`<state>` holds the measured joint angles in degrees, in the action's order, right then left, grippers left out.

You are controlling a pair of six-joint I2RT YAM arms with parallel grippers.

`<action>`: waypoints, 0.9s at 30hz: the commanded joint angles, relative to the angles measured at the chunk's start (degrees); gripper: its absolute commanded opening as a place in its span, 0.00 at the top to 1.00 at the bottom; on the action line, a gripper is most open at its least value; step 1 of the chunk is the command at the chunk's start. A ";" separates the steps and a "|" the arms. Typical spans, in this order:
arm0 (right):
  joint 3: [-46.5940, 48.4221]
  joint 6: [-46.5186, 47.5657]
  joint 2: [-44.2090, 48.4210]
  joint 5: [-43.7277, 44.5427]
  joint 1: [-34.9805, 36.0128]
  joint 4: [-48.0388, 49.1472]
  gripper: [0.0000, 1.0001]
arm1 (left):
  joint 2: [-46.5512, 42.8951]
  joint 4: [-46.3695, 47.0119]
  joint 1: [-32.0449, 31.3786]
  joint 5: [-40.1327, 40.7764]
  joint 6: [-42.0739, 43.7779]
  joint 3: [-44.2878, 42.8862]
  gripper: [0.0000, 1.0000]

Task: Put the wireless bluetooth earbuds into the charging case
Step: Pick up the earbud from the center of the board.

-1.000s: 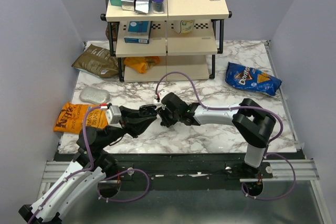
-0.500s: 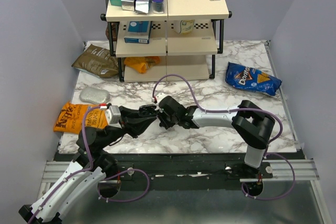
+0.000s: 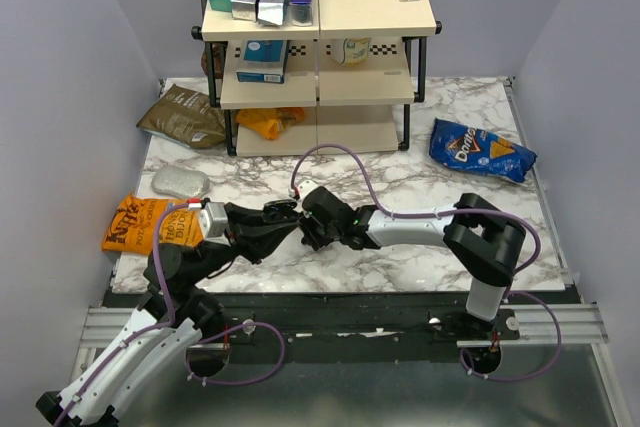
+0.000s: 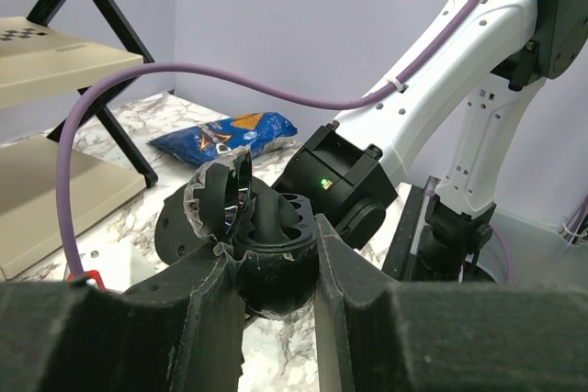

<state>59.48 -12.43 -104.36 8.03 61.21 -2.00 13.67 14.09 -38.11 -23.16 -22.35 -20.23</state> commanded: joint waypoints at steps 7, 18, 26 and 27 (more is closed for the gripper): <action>-2.44 -4.80 3.72 -1.00 1.63 -2.13 0.40 | -1.19 1.29 -0.21 -0.31 -0.68 -0.51 1.00; -3.06 -3.66 5.83 -2.40 0.76 -1.69 0.43 | -1.54 1.21 -0.21 0.04 -0.68 -0.51 1.00; -1.30 -2.08 3.20 -3.11 -0.83 -1.43 0.50 | -1.45 1.29 -0.30 -0.22 -0.59 -0.51 1.00; -1.04 -1.73 2.93 -2.94 -1.09 -1.43 0.50 | -1.45 1.29 -0.21 -0.13 -0.76 -0.43 1.00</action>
<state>57.54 -15.55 -99.29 5.63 61.14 -3.95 12.80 14.09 -38.13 -23.14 -22.37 -20.23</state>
